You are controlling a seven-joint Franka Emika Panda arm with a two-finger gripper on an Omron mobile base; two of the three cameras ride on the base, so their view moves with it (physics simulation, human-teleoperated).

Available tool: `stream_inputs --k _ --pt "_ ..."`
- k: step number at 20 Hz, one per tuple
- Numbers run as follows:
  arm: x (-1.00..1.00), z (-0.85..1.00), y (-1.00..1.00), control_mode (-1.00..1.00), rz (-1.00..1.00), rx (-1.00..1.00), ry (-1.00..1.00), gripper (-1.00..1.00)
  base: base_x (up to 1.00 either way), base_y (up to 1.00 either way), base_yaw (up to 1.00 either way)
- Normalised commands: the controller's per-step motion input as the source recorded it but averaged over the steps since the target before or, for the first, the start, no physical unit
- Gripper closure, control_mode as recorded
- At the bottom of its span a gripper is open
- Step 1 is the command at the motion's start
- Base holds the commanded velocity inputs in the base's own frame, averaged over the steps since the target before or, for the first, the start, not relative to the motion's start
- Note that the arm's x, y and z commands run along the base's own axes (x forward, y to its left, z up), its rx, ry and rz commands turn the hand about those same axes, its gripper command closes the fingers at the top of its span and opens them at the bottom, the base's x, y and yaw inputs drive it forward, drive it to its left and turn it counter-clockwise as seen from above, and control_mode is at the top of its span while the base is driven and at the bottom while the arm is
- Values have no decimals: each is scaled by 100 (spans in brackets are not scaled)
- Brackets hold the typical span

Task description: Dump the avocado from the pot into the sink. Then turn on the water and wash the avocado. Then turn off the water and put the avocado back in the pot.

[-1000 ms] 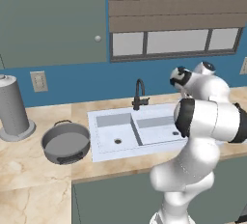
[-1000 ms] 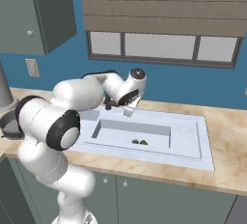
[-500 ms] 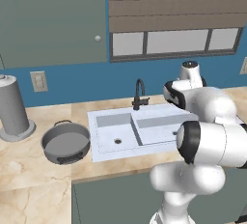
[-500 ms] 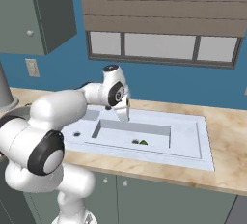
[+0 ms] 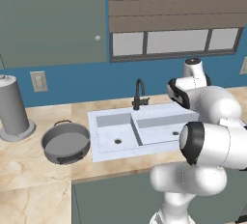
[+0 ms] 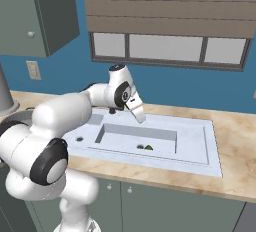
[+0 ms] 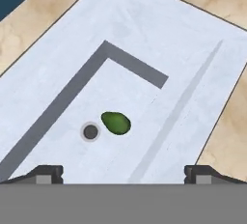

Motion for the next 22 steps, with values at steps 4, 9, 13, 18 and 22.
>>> stream_inputs --k 4,9,13,18,22 --pt "0 4 -26 -100 56 0 21 -100 0 0 0" --pt "-3 -7 -28 -100 58 1 5 -100 0 0 0" --pt "0 -5 -1 -100 46 0 8 -100 0 0 0" --pt "0 -12 4 -100 30 0 11 -100 0 0 0" --pt "10 -16 0 -100 20 0 16 -100 0 0 0"
